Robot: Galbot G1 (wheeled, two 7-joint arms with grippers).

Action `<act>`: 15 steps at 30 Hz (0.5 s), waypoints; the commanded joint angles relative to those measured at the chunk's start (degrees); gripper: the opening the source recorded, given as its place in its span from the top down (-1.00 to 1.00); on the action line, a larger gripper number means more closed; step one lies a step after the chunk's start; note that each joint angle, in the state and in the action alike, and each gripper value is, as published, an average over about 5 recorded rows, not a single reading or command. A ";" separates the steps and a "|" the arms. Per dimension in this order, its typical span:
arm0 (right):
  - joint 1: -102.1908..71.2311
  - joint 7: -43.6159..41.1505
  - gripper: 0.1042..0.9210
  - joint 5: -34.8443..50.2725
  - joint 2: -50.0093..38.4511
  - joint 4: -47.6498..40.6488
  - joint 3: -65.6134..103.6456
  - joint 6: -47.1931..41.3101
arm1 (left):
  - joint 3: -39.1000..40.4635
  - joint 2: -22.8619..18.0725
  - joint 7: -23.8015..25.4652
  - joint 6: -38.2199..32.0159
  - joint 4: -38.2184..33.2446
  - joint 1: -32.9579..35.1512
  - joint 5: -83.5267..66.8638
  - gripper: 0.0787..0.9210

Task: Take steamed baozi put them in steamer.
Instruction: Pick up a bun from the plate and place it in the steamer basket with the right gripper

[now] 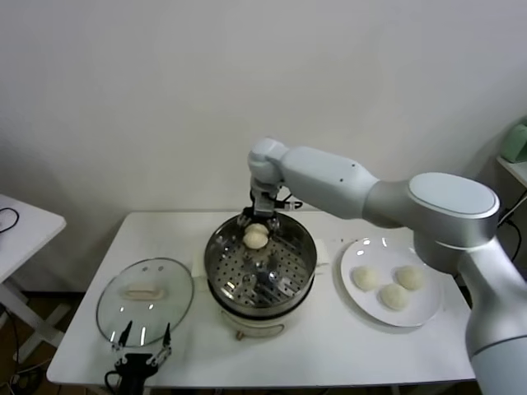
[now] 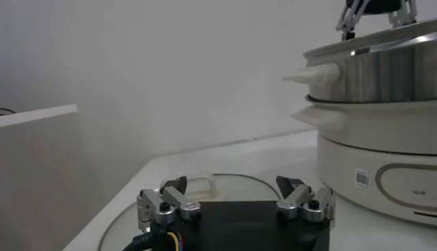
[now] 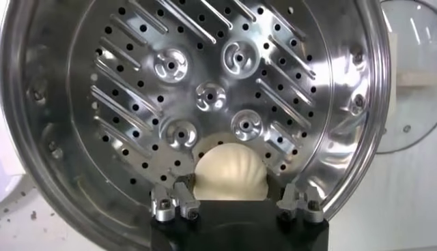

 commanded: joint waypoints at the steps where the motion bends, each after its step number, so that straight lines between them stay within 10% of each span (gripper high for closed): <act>1: -0.17 -0.79 -0.47 -0.74 0.50 -0.21 -0.04 0.24 | 0.02 -0.03 0.03 -0.06 0.12 -0.02 -0.07 -0.77; 15: 1.13 -0.10 -0.73 2.79 -0.75 0.47 -0.09 -0.19 | 0.09 -0.20 0.01 -0.14 0.25 -0.29 0.06 -0.77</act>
